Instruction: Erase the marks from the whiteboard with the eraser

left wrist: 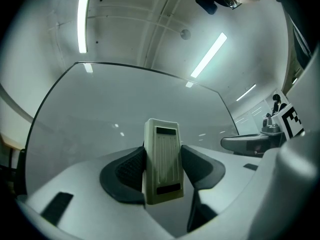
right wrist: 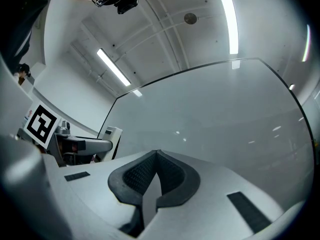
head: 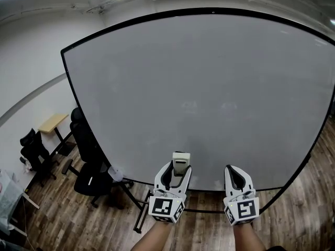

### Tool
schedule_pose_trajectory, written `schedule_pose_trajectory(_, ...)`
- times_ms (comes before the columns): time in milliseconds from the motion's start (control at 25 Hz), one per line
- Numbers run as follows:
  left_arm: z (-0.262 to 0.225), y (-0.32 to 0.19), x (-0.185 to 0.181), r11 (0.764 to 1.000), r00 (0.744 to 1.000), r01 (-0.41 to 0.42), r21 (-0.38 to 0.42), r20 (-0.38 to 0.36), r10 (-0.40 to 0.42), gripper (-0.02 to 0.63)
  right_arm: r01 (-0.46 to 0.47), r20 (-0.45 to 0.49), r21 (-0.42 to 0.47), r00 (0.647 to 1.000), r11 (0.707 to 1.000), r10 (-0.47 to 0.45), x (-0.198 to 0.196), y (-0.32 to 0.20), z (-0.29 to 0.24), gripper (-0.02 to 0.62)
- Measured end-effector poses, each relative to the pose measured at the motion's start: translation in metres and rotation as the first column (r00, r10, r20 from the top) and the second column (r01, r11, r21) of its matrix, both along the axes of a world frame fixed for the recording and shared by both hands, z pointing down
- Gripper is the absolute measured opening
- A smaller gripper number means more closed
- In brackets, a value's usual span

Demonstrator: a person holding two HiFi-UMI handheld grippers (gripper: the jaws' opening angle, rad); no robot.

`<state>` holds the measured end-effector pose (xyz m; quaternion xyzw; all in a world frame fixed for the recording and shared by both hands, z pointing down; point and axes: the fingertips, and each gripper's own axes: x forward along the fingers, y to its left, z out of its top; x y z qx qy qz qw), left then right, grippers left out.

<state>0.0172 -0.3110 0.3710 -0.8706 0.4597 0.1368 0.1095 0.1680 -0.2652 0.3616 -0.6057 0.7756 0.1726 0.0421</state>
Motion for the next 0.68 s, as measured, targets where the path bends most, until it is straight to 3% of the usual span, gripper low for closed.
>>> schedule_pose_trajectory(680,-0.006,0.0019,-0.001,0.999,0.999,-0.03,-0.016,-0.02,0.029,0.249,0.014,-0.04,-0.004,0.999,1.0,-0.014,-0.0069,-0.0013,-0.0042,0.018)
